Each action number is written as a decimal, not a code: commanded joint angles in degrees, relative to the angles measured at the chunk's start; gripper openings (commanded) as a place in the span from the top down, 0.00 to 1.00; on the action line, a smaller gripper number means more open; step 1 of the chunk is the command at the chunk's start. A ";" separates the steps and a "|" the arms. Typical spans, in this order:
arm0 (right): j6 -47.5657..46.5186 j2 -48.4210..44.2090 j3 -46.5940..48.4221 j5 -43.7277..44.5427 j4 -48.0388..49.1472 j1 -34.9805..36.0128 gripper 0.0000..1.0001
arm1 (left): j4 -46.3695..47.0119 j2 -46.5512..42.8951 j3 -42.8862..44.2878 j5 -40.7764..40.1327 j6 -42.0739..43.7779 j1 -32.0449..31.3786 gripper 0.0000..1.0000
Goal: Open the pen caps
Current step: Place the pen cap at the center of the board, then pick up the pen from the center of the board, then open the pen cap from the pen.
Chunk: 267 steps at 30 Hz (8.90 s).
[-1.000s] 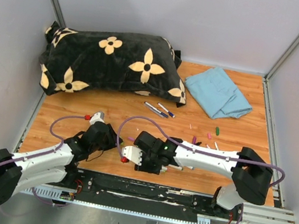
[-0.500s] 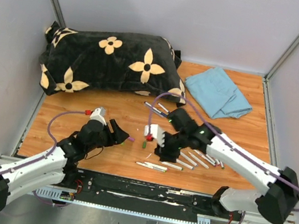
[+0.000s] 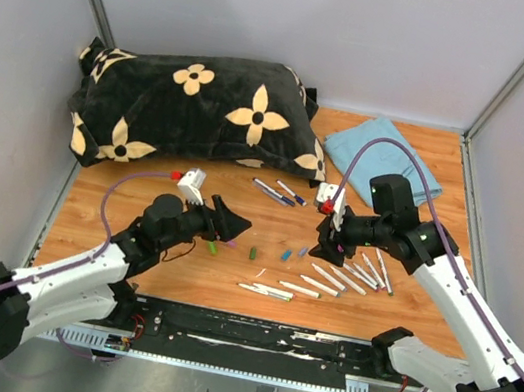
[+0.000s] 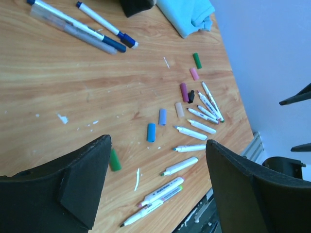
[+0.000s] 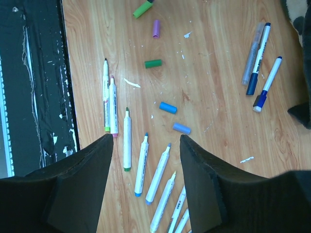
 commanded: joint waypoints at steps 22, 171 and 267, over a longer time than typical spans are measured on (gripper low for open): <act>1.86 0.11 -0.62 -0.27 0.10 -2.71 0.40 | -36.15 48.79 48.88 -25.95 -2.05 -3.63 0.34; 51.49 1.48 -20.49 -18.87 57.19 -0.14 0.39 | 53.22 23.45 5.43 -19.02 8.45 -25.14 1.00; 38.44 1.58 -15.29 -32.15 42.64 -2.82 0.99 | 37.89 14.90 18.47 5.10 8.16 -3.67 1.00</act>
